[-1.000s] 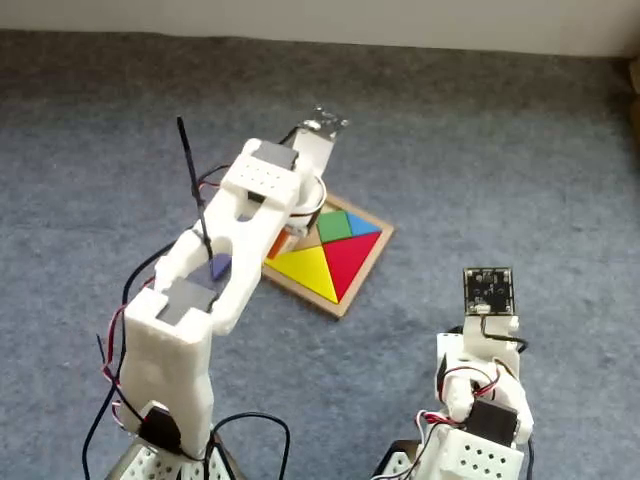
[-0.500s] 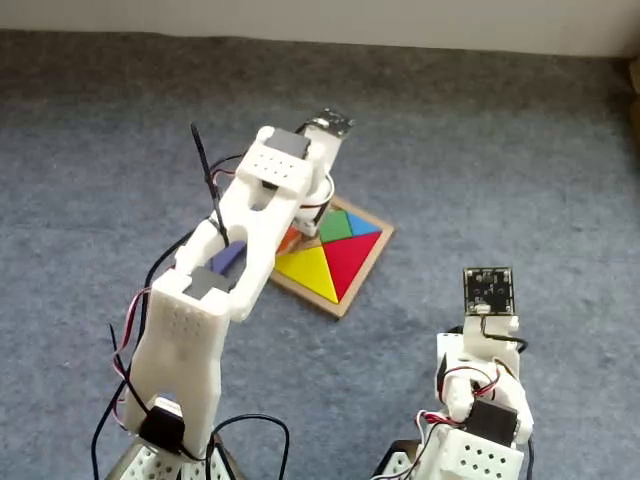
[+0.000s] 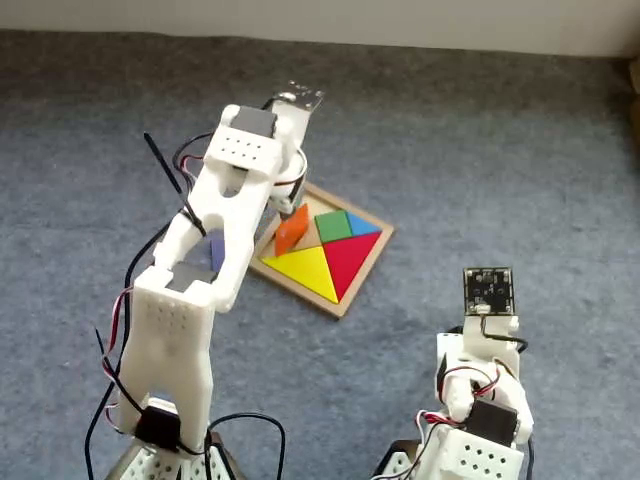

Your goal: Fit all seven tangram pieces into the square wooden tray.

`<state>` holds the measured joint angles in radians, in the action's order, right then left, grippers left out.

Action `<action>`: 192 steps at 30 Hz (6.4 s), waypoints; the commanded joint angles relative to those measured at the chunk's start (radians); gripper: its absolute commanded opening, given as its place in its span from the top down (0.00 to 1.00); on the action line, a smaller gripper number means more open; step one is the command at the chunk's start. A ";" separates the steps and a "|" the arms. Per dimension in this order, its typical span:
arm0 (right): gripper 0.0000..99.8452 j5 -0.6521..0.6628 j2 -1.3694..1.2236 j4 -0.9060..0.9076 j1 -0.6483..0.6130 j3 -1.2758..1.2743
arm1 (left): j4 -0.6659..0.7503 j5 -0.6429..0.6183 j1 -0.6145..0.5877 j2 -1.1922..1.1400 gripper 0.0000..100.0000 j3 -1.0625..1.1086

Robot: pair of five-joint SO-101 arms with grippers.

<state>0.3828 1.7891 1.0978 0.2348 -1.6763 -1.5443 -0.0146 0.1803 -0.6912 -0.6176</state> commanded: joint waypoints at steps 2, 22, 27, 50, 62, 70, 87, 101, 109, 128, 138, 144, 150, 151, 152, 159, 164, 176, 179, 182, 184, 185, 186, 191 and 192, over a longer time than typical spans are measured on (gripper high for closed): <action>0.99 0.000 0.024 0.001 0.013 -0.097 | -0.018 -0.005 -0.005 0.015 0.86 -0.048; 0.99 0.000 0.024 0.001 0.013 -0.097 | -0.060 0.000 0.090 -0.124 0.79 -0.051; 0.99 0.000 0.024 0.001 0.013 -0.097 | -0.068 0.000 0.079 -0.188 0.79 -0.122; 0.99 0.000 0.024 0.001 0.013 -0.097 | -0.087 0.000 0.062 -0.200 0.84 -0.176; 0.99 0.000 0.024 0.001 0.013 -0.097 | -0.167 -0.006 0.188 -0.197 0.83 -0.232; 0.99 0.000 0.024 0.001 0.013 -0.097 | -0.161 0.000 0.130 -0.194 0.83 -0.239; 0.99 0.000 0.024 0.001 0.013 -0.097 | -0.167 0.000 0.042 -0.193 0.83 -0.275; 0.99 0.000 0.024 0.001 0.013 -0.097 | -0.158 0.000 0.073 -0.205 0.83 -0.269; 0.99 0.000 0.024 0.001 0.013 -0.097 | -0.166 0.003 0.162 -0.321 0.84 -0.274; 0.99 0.000 0.024 0.001 0.013 -0.097 | -0.207 0.048 0.147 -0.176 0.89 -0.302; 0.99 0.000 0.024 0.001 0.013 -0.097 | -0.203 0.046 0.022 -0.166 0.89 -0.302; 0.99 0.000 0.024 0.001 0.013 -0.097 | -0.207 0.043 0.021 -0.162 0.88 -0.302; 0.99 0.000 0.024 0.001 0.013 -0.097 | -0.206 -0.023 0.019 -0.160 0.77 -0.303; 0.99 0.000 0.024 0.001 0.013 -0.097 | -0.203 -0.023 0.021 -0.160 0.77 -0.303; 0.99 0.000 0.024 0.001 0.013 -0.097 | -0.201 -0.023 0.022 -0.160 0.77 -0.303; 0.99 0.000 0.024 0.001 0.013 -0.097 | -0.187 -0.130 0.015 -0.166 0.81 -0.452; 0.99 0.000 0.024 0.001 0.013 -0.097 | -0.069 -0.192 0.019 -0.170 0.81 -0.449; 0.99 0.000 0.024 0.001 0.013 -0.097 | 0.112 -0.192 0.018 -0.170 0.80 -0.223; 0.99 0.000 0.024 0.001 0.013 -0.097 | 0.110 -0.190 0.013 -0.170 0.81 -0.205; 0.99 0.000 0.024 0.001 0.013 -0.097 | 0.104 -0.189 0.008 -0.170 0.81 -0.203; 0.99 0.000 0.024 0.001 0.013 -0.097 | 0.104 -0.189 0.004 -0.170 0.81 -0.202; 0.99 0.000 0.024 0.001 0.013 -0.097 | 0.104 -0.189 0.002 -0.174 0.82 -0.202; 0.99 0.000 0.024 0.001 0.013 -0.097 | 0.104 -0.181 -0.002 -0.185 0.83 -0.203; 0.99 0.000 0.024 0.001 0.013 -0.097 | 0.104 -0.048 -0.002 -0.219 0.92 -0.211; 0.99 0.000 0.024 0.001 0.013 -0.097 | 0.103 -0.046 -0.004 -0.211 0.92 -0.223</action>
<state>0.3828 1.7891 1.0978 0.2348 -1.6763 -1.4400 -0.0944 0.2079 -0.9291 -0.8170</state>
